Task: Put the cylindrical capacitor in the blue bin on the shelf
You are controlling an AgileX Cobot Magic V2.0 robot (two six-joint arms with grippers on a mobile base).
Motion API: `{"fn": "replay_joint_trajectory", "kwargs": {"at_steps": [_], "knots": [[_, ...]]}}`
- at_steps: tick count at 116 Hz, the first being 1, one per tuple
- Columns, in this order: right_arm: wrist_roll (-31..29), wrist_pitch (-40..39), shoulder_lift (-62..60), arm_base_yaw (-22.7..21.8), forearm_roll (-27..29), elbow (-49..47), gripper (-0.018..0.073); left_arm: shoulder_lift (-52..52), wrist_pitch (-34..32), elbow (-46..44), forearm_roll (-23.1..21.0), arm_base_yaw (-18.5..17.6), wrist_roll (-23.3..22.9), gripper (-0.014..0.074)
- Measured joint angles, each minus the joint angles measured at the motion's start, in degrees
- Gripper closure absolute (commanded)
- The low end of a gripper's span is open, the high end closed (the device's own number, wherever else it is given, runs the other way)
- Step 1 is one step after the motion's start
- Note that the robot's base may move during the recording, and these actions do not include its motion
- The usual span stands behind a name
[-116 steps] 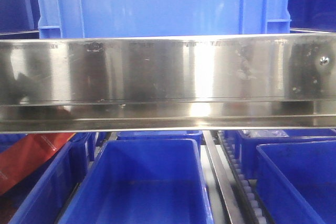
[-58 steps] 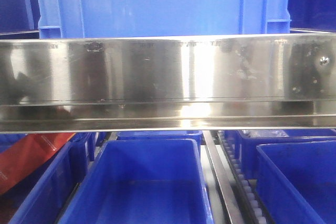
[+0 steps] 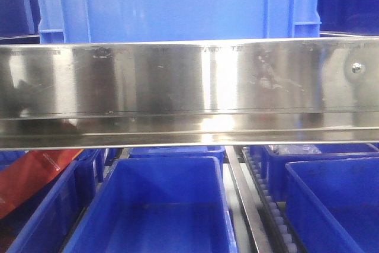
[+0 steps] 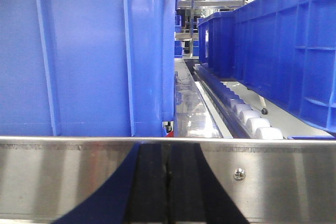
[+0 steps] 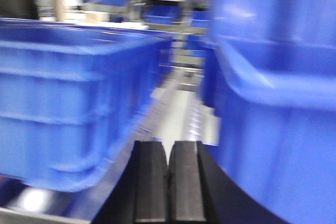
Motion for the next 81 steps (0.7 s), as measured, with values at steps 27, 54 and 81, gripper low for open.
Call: {"fn": "replay_joint_trajectory", "kwargs": {"at_steps": [27, 54, 81], "knots": [[0.00, -3.23, -10.96, -5.85, 0.59, 12.37, 0.0727, 0.00, -0.10, 0.00, 0.00, 0.00, 0.00, 0.0707], [0.00, -6.54, -13.96, -6.61, 1.03, 20.21, 0.0727, 0.00, -0.25, 0.02, 0.00, 0.00, 0.00, 0.0707], [0.00, -6.77, -14.15, -6.61, 1.06, 20.21, 0.0727, 0.00, -0.25, 0.02, 0.00, 0.00, 0.00, 0.0707]]}}
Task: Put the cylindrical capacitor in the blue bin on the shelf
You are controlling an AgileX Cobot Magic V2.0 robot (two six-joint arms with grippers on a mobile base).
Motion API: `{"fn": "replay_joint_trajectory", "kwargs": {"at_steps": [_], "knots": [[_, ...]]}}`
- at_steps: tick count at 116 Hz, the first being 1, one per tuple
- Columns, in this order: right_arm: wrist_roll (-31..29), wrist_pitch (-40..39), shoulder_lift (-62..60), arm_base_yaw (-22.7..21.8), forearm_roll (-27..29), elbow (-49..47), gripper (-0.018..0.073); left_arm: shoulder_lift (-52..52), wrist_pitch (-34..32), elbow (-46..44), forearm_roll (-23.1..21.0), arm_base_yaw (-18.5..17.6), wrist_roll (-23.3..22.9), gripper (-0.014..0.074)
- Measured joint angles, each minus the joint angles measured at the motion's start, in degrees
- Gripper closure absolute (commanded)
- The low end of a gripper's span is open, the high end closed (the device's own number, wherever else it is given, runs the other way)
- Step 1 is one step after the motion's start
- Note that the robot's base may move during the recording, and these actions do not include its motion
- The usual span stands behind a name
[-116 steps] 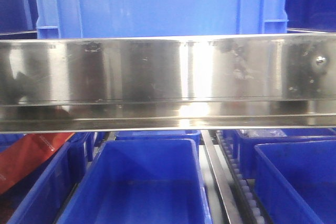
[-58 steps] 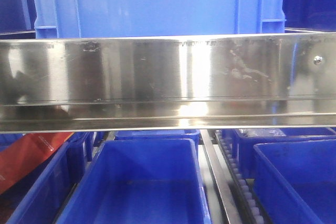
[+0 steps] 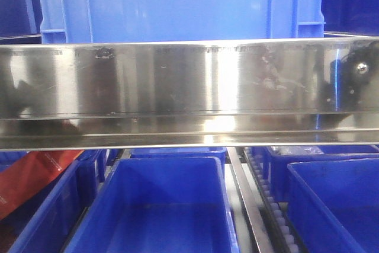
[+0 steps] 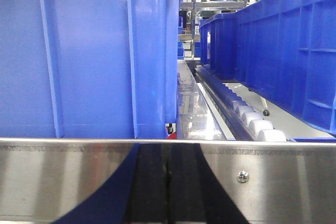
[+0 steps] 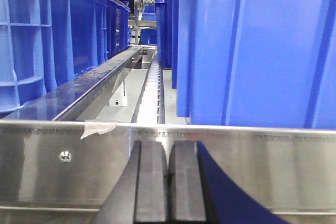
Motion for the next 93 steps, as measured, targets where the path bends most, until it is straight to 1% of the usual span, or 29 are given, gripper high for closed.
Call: {"fn": "replay_joint_trajectory", "kwargs": {"at_steps": [93], "knots": [[0.00, -0.33, 0.00, 0.00, 0.00, 0.00, 0.0727, 0.00, 0.00, 0.00, 0.00, 0.00, 0.00, 0.0707]]}}
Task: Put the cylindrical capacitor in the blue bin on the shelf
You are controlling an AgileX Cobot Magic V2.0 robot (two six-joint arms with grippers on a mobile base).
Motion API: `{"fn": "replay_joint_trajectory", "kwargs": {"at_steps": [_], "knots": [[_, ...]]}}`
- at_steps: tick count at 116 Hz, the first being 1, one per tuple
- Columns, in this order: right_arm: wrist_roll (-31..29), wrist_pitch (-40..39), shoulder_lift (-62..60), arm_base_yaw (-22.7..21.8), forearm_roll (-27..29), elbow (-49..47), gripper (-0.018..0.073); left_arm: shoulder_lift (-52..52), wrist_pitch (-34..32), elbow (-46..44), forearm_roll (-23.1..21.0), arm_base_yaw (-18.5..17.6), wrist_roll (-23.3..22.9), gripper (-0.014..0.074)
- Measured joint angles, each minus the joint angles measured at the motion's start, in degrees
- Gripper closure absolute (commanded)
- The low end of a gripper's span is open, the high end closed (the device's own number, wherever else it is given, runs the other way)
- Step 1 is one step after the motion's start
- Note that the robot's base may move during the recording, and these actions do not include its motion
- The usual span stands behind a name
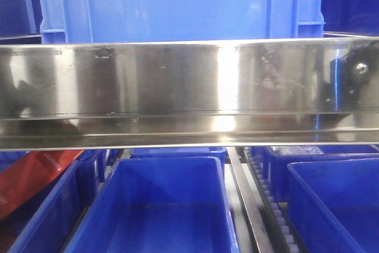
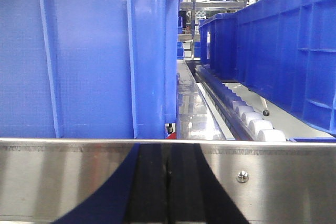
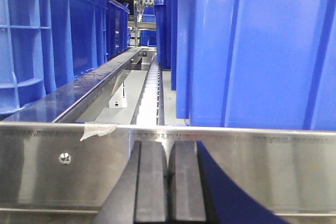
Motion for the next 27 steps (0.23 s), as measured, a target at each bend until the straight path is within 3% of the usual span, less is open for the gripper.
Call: {"fn": "replay_joint_trajectory", "kwargs": {"at_steps": [27], "knots": [[0.00, 0.00, 0.00, 0.00, 0.00, 0.00, 0.0727, 0.00, 0.00, 0.00, 0.00, 0.00, 0.00, 0.0707]]}}
